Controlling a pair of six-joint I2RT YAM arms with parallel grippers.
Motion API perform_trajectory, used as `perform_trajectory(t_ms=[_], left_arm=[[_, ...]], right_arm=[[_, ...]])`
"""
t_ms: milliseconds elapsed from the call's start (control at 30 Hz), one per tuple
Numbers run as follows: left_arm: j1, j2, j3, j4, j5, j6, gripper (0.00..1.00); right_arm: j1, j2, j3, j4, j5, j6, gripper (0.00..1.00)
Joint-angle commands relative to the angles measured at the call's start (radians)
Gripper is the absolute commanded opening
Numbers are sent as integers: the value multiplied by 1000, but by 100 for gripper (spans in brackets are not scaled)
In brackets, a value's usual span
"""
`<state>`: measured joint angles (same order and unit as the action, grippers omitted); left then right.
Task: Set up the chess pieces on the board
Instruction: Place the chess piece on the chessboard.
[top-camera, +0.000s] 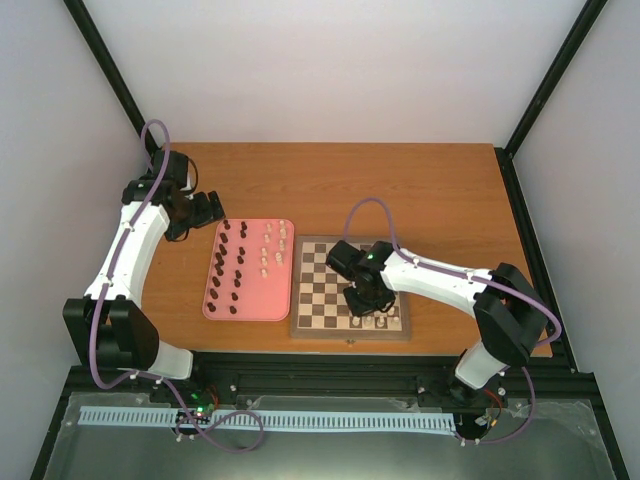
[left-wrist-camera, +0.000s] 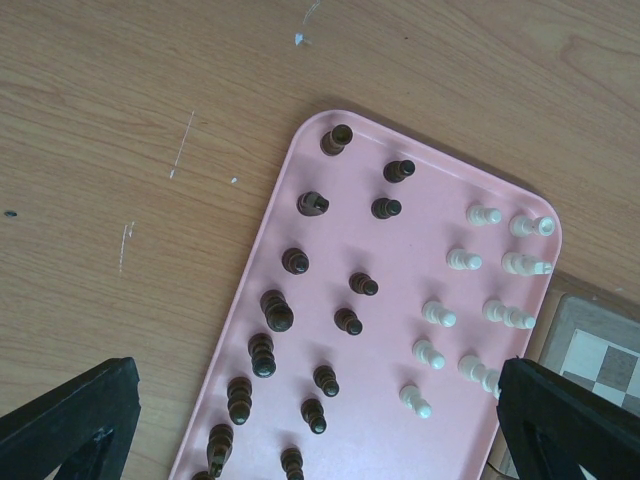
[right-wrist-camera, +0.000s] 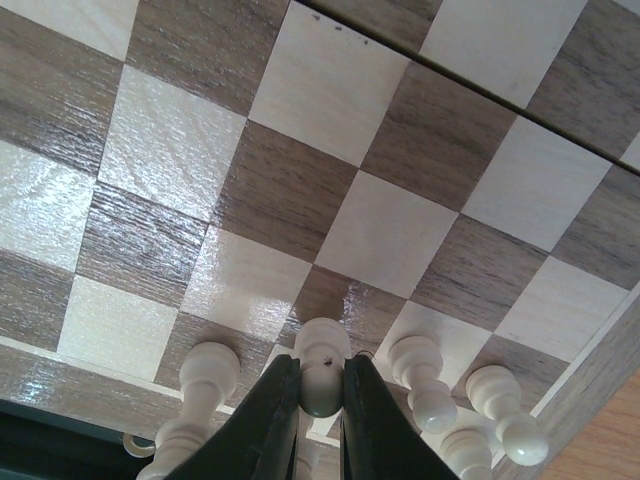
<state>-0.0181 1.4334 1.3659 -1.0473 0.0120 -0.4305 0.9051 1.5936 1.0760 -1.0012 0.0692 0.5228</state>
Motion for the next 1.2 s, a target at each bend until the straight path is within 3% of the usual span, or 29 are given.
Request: perform_trajectory(t_ms=[0, 1167], left_arm=[[-3, 10, 13, 7, 2, -1, 100], [-3, 25, 18, 10, 6, -1, 100]], right_arm=[[-10, -4, 0, 19, 7, 4, 12], [-17, 21, -21, 17, 22, -8, 18]])
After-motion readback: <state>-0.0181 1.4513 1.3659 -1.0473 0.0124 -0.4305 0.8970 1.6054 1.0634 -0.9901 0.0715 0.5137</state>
